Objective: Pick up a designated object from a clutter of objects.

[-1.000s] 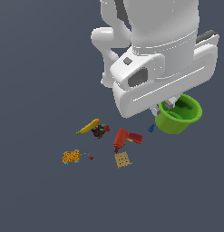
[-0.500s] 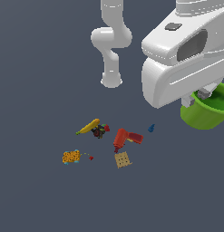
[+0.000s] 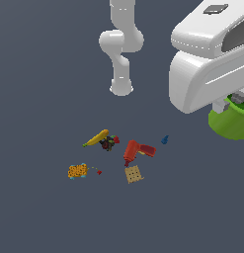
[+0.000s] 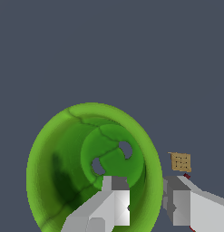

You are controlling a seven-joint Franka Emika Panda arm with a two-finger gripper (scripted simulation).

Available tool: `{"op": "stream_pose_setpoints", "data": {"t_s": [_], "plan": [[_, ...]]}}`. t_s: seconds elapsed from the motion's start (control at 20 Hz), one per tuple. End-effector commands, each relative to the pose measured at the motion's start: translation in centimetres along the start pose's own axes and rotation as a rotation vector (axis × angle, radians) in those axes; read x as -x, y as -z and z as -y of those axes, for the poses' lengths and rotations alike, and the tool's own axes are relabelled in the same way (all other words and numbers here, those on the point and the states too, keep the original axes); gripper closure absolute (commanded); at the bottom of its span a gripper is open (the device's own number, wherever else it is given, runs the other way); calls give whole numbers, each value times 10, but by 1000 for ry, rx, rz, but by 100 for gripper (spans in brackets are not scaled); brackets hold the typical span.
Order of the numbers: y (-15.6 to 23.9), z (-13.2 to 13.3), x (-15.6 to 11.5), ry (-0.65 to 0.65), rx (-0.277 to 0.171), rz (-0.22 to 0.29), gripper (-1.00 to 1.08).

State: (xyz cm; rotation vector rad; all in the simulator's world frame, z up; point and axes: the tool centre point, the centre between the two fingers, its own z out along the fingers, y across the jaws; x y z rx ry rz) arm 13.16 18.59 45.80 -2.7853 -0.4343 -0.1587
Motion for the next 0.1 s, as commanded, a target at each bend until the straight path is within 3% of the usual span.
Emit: {"op": "stream_pose_setpoints", "data": {"t_s": [0.0,0.05], "plan": [[2,2,-1,0,0,-3,108],[2,2,-1,0,0,-3,108]]}}
